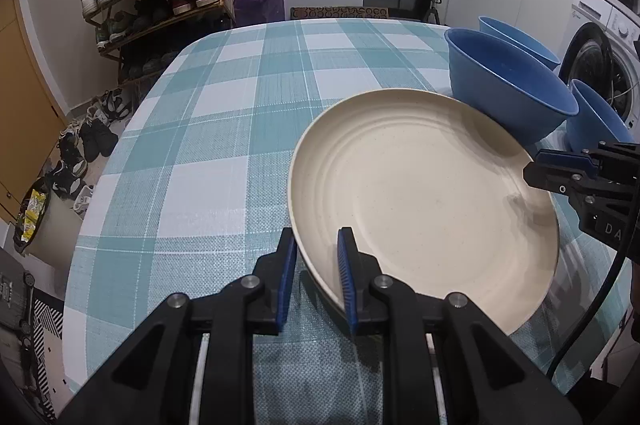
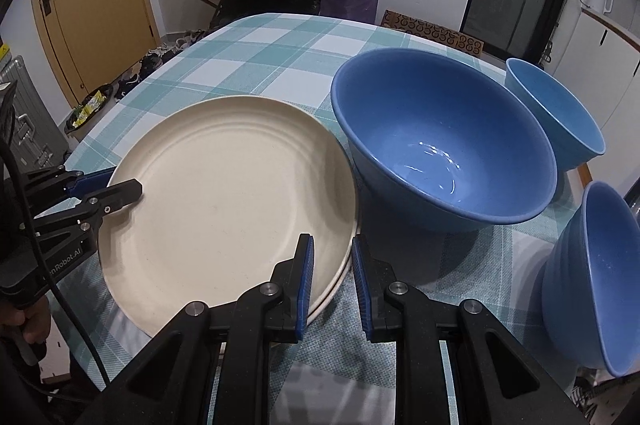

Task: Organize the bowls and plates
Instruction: 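Lower the held cream plate onto the stacked cream plates with both grippers, then open both grippers to release the cream plate on the stack, then withdraw both grippers and move them toward the light-blue bowls, then close both grippers on the rim of a light-blue bowl, then lift the light-blue bowl up off the table with both grippers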

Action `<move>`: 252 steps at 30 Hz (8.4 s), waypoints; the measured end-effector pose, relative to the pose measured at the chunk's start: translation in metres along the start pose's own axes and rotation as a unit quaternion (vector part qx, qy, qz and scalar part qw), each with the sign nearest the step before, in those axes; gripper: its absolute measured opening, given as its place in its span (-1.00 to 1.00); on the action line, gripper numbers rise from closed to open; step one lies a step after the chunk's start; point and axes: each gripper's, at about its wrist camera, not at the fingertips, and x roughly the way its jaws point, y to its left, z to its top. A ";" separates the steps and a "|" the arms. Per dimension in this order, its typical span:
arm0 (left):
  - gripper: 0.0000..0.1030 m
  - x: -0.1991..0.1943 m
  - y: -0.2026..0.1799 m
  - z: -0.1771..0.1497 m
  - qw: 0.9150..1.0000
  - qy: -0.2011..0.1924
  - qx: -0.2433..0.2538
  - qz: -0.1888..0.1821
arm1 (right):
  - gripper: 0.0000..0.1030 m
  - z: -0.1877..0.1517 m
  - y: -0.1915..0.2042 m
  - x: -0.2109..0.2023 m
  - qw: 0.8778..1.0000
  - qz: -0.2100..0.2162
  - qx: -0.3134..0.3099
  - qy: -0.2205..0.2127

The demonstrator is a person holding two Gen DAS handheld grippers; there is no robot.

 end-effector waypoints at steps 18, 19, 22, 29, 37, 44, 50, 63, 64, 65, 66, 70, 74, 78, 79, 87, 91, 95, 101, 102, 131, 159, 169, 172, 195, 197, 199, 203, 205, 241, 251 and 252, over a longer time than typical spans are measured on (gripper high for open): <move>-0.01 -0.016 0.013 0.004 1.000 -0.007 -0.023 -0.007 | 0.12 -0.003 -0.008 -0.020 1.000 0.020 0.010 -0.018; -0.01 -0.017 0.013 0.005 1.000 -0.007 -0.022 -0.008 | 0.30 -0.004 -0.009 -0.023 0.999 0.024 0.011 -0.020; 0.02 -0.022 0.011 0.006 1.000 -0.011 -0.020 -0.011 | 0.53 -0.005 -0.011 -0.032 0.999 0.033 0.017 -0.034; 0.76 -0.037 0.008 0.013 0.999 -0.031 -0.024 -0.020 | 0.67 -0.006 -0.015 -0.050 0.998 0.041 0.018 -0.046; 0.95 -0.044 -0.004 0.027 0.998 -0.044 -0.017 -0.039 | 0.95 -0.007 -0.027 -0.075 0.997 0.026 0.029 -0.070; 0.97 -0.046 -0.020 0.040 0.997 -0.054 -0.006 -0.053 | 0.97 -0.007 -0.047 -0.096 0.995 0.017 0.047 -0.091; 1.00 -0.048 -0.036 0.053 0.997 -0.058 0.008 -0.058 | 0.97 -0.009 -0.066 -0.118 0.993 0.010 0.056 -0.108; 1.00 -0.052 -0.071 0.082 0.995 -0.060 0.032 -0.075 | 0.98 -0.005 -0.113 -0.154 0.985 0.004 0.097 -0.142; 1.00 -0.052 -0.073 0.084 0.995 -0.060 0.033 -0.075 | 0.98 -0.005 -0.116 -0.157 0.985 0.004 0.100 -0.143; 1.00 -0.052 -0.075 0.086 0.995 -0.060 0.034 -0.077 | 0.98 -0.005 -0.120 -0.159 0.984 0.003 0.105 -0.144; 1.00 -0.051 -0.077 0.088 0.994 -0.060 0.036 -0.078 | 0.98 -0.004 -0.123 -0.161 0.983 0.003 0.108 -0.145; 1.00 -0.050 -0.086 0.097 0.994 -0.058 0.043 -0.085 | 0.98 -0.001 -0.138 -0.169 0.981 0.003 0.122 -0.152; 1.00 -0.048 -0.096 0.105 0.993 -0.056 0.051 -0.089 | 0.99 0.001 -0.155 -0.176 0.978 -0.006 0.136 -0.159; 1.00 -0.047 -0.106 0.114 0.992 -0.058 0.060 -0.093 | 0.99 0.000 -0.172 -0.181 0.975 -0.017 0.150 -0.161; 1.00 -0.046 -0.109 0.117 0.992 -0.058 0.061 -0.093 | 0.99 -0.001 -0.177 -0.183 0.975 -0.020 0.152 -0.162; 1.00 -0.040 -0.129 0.136 0.990 -0.055 0.075 -0.104 | 0.99 0.000 -0.208 -0.188 0.971 -0.036 0.176 -0.158; 1.00 -0.036 -0.137 0.145 0.990 -0.054 0.080 -0.106 | 0.99 0.002 -0.222 -0.187 0.970 -0.041 0.184 -0.155; 1.00 -0.033 -0.143 0.156 0.989 -0.053 0.080 -0.109 | 0.99 0.005 -0.233 -0.184 0.968 -0.039 0.195 -0.154; 1.00 -0.030 -0.156 0.174 0.988 -0.057 0.085 -0.113 | 0.99 0.015 -0.248 -0.185 0.966 -0.039 0.204 -0.156; 1.00 -0.030 -0.158 0.177 0.988 -0.058 0.087 -0.112 | 0.99 0.016 -0.250 -0.185 0.965 -0.040 0.204 -0.157; 1.00 0.012 -0.209 0.243 0.984 -0.048 0.123 -0.116 | 0.99 0.050 -0.324 -0.141 0.962 -0.028 0.244 -0.119; 1.00 0.084 -0.222 0.270 0.986 -0.007 0.118 -0.118 | 0.98 0.075 -0.354 -0.038 0.964 -0.008 0.257 -0.066; 0.96 0.103 -0.228 0.269 0.985 0.012 0.124 -0.122 | 0.84 0.072 -0.361 -0.007 0.963 0.001 0.267 -0.043; 0.88 0.109 -0.230 0.268 0.983 0.021 0.129 -0.131 | 0.71 0.071 -0.362 0.002 0.962 0.001 0.270 -0.033; -0.18 0.134 -0.241 0.256 0.980 0.058 0.135 -0.135 | -0.02 0.074 -0.348 0.025 0.970 0.005 0.243 -0.009; -0.19 0.135 -0.241 0.256 0.980 0.057 0.134 -0.136 | -0.08 0.075 -0.348 0.026 0.970 0.002 0.243 -0.008; -0.25 0.134 -0.240 0.256 0.980 0.055 0.133 -0.140 | -0.18 0.075 -0.349 0.027 0.970 0.000 0.241 -0.006; -0.39 0.133 -0.244 0.254 0.978 0.052 0.141 -0.147 | -0.29 0.074 -0.348 0.029 0.971 -0.001 0.237 -0.002; -0.46 0.131 -0.245 0.253 0.977 0.049 0.147 -0.148 | -0.35 0.074 -0.347 0.030 0.972 -0.002 0.233 -0.001; -0.49 0.082 -0.238 0.258 0.978 -0.005 0.150 -0.145 | -0.54 0.077 -0.331 -0.015 0.976 -0.028 0.214 -0.035; -0.49 0.053 -0.233 0.257 0.977 -0.026 0.150 -0.149 | -0.54 0.077 -0.320 -0.053 0.976 -0.038 0.206 -0.056; -0.49 0.050 -0.232 0.257 0.977 -0.029 0.150 -0.149 | -0.54 0.077 -0.319 -0.057 0.976 -0.038 0.206 -0.058</move>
